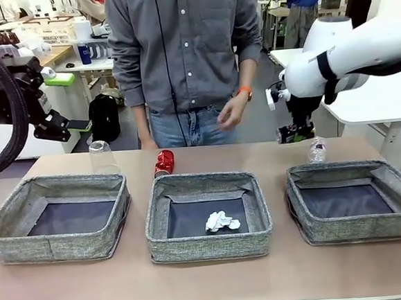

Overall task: Sort the waste into the appropriate baskets.
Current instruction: Pick up the waste item pointed out by the person.

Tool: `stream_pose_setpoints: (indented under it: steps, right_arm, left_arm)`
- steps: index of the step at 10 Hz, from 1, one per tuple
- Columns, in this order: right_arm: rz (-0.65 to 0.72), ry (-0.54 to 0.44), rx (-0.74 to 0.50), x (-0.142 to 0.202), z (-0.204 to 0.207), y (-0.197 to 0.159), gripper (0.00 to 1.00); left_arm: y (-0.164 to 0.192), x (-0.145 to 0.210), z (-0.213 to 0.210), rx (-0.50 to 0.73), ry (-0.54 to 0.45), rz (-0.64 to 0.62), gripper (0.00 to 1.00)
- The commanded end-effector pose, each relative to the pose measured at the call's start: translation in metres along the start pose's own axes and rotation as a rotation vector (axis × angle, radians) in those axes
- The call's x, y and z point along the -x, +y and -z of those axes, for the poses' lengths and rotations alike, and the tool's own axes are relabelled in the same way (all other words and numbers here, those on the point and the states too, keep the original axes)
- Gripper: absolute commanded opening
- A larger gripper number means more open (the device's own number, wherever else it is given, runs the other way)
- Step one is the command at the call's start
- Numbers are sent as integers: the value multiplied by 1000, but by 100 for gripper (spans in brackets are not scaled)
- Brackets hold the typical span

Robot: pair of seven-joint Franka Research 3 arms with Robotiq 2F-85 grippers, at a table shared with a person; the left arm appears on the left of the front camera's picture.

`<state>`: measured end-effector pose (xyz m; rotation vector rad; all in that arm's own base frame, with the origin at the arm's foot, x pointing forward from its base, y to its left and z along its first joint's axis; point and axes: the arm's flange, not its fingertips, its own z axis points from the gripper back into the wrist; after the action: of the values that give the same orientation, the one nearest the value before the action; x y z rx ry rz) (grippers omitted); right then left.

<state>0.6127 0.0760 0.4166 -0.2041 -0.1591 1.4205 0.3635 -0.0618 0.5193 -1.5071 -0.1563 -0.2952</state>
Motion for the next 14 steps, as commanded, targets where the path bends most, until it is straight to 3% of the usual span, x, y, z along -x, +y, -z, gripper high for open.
stream_pose_setpoints:
  steps: [1,2,3,4,6,7,8,12,13,14]
  right_arm:
    - [184,150,-76,-2,-48,41,32]
    - [192,116,-81,-3,-83,70,32]
    - [264,71,-202,-8,-110,101,32]
    - [307,41,-208,-17,-124,124,32]
    - [149,-89,-129,-29,-130,153,32]
    - [12,-223,-97,-29,-119,150,32]
    - [212,-2,-190,-33,-143,148,32]
    - [212,-2,-190,-33,-143,148,32]
    - [188,-28,-187,-30,-137,153,36]
    - [266,-18,-238,-47,-153,156,36]
  left_arm:
    - [-3,0,2,13,-14,-11,100]
    - [-3,0,2,13,-14,-11,100]
    - [-3,0,2,13,-14,-11,100]
    - [-3,0,2,13,-14,-11,100]
    - [-3,0,2,13,-14,-11,100]
    - [-3,0,2,13,-14,-11,100]
    - [-3,0,2,13,-14,-11,100]
    - [-3,0,2,13,-14,-11,100]
    - [-3,0,2,13,-14,-11,100]
    - [-3,0,2,13,-14,-11,100]
